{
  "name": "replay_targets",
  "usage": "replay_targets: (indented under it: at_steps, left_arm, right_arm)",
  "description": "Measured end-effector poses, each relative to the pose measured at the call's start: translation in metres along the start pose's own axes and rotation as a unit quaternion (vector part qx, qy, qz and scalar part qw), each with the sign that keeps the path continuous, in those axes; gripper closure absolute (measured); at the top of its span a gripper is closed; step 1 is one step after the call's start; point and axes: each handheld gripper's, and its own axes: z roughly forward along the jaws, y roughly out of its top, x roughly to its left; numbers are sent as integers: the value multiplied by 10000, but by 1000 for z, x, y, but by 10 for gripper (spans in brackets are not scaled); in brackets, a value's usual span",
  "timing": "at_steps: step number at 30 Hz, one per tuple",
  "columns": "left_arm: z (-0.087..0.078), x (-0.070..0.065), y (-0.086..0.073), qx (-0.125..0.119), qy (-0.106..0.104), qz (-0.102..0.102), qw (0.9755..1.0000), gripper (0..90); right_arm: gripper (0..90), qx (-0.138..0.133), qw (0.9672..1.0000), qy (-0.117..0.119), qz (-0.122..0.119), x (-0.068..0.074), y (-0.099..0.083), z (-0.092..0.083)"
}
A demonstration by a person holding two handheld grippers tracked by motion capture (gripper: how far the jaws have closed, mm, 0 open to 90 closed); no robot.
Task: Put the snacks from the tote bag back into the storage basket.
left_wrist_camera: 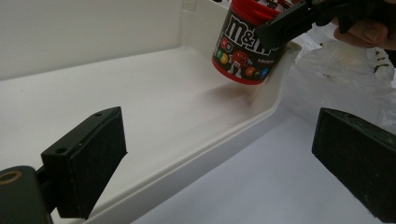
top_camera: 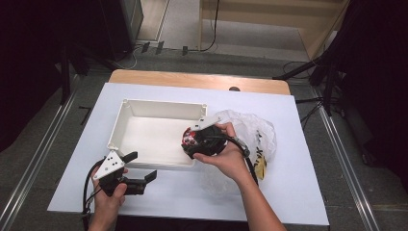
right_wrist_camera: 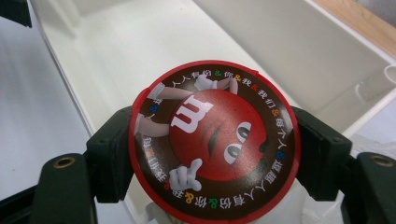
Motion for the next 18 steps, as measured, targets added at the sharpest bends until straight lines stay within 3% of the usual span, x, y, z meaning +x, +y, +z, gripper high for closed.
replay_targets:
  at_steps: [8, 18]
  left_arm:
    - [0, 0, 0, 0, -1, -2, 10000, 32]
    - [1, -1, -1, 20, 1, 9, 10000, 31]
  right_arm:
    - [262, 377, 9987, -80, -337, 8, -2, 6]
    - [269, -237, 9996, 83, 159, -7, -8, -23]
